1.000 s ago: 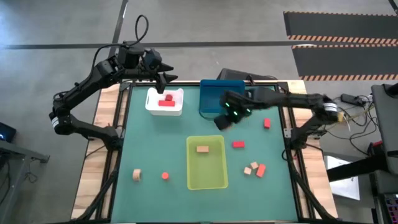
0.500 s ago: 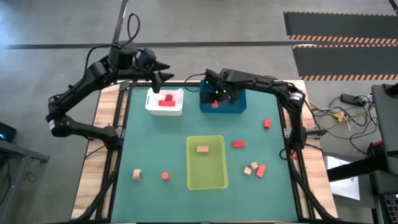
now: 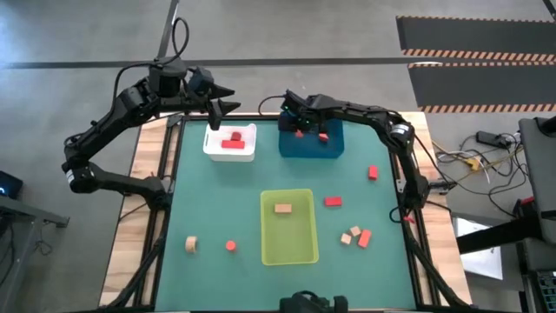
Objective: Sort & place blocks by color
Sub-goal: Put the orange rectangular block into the blue bin
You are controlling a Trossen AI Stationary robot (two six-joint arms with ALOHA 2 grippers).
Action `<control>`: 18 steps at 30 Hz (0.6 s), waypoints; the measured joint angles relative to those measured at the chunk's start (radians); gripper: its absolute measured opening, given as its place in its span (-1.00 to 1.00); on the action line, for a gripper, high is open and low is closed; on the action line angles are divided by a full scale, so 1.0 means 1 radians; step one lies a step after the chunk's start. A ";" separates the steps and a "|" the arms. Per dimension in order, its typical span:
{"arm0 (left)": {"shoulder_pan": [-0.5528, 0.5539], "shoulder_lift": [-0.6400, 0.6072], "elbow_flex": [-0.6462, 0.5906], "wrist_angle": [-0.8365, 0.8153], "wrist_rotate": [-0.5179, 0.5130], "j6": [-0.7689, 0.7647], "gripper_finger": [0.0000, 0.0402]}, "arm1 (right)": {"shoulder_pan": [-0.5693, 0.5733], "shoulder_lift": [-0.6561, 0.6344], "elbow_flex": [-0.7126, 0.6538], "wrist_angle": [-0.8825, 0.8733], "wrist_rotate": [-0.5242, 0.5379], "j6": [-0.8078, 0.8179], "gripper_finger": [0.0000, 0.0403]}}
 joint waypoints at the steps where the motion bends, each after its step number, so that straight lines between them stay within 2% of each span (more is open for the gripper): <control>1: 0.000 -0.001 0.000 0.000 0.000 0.000 0.09 | -0.003 0.005 0.000 0.012 0.004 0.001 -0.39; 10: 0.000 -0.002 0.000 -0.001 0.000 0.001 0.09 | -0.020 0.079 0.000 0.030 0.027 -0.029 -0.39; 18: 0.000 -0.002 0.000 -0.002 0.000 0.001 0.09 | -0.021 0.095 0.000 0.040 0.038 -0.029 -0.37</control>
